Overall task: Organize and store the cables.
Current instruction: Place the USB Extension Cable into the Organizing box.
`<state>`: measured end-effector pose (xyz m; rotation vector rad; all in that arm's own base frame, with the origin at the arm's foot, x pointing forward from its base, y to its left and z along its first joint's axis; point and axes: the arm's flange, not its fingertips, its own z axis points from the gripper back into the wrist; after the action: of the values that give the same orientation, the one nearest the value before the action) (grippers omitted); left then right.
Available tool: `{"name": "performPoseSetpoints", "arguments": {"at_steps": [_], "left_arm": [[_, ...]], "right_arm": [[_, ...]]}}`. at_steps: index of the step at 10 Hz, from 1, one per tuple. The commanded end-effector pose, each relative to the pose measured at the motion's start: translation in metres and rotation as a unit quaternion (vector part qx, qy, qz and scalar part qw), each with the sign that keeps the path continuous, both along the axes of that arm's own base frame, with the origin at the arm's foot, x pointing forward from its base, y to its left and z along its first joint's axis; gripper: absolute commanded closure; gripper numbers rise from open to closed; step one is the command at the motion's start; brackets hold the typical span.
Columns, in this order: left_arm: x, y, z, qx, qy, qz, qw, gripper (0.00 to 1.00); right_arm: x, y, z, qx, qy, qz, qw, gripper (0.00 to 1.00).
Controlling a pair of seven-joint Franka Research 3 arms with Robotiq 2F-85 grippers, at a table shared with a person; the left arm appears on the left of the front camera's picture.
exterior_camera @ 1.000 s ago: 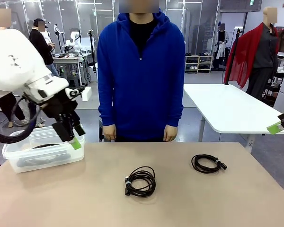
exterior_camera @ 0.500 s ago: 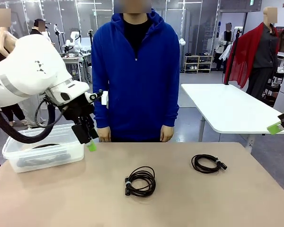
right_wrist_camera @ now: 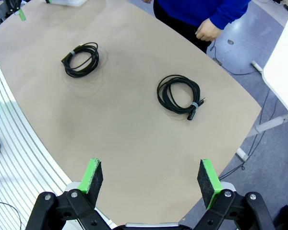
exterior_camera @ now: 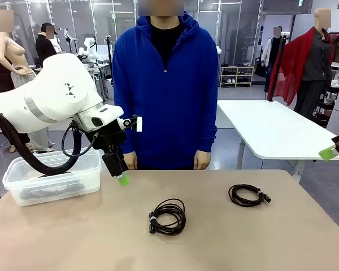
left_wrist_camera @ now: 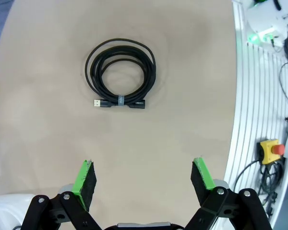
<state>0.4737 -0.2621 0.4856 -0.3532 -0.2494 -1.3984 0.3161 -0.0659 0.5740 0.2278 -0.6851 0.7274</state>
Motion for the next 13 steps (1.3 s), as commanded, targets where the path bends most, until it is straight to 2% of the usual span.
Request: {"name": "performPoseSetpoints", "arguments": {"at_steps": [1, 7, 8, 10, 13], "left_arm": [[-0.002, 0.000, 0.000, 0.000, -0.001, -0.001, 1.000, 0.00], [0.000, 0.000, 0.000, 0.000, 0.000, 0.000, 1.000, 0.00], [0.001, -0.009, -0.004, 0.019, 0.008, 0.038, 0.999, 0.00], [-0.004, -0.022, -0.006, 0.015, 0.029, 0.093, 0.995, 0.00], [-0.009, -0.040, -0.014, 0.044, 0.033, 0.179, 0.982, 0.00]], "right_arm": [[0.000, -0.002, -0.001, 0.002, -0.001, 0.003, 1.000, 0.00], [0.000, -0.002, -0.001, 0.002, -0.001, 0.003, 1.000, 0.00], [0.000, -0.002, -0.001, 0.002, -0.001, 0.003, 1.000, 0.00], [0.000, -0.002, -0.001, 0.002, -0.001, 0.003, 1.000, 0.00], [0.000, -0.002, -0.001, 0.002, -0.001, 0.003, 1.000, 0.00]]}}
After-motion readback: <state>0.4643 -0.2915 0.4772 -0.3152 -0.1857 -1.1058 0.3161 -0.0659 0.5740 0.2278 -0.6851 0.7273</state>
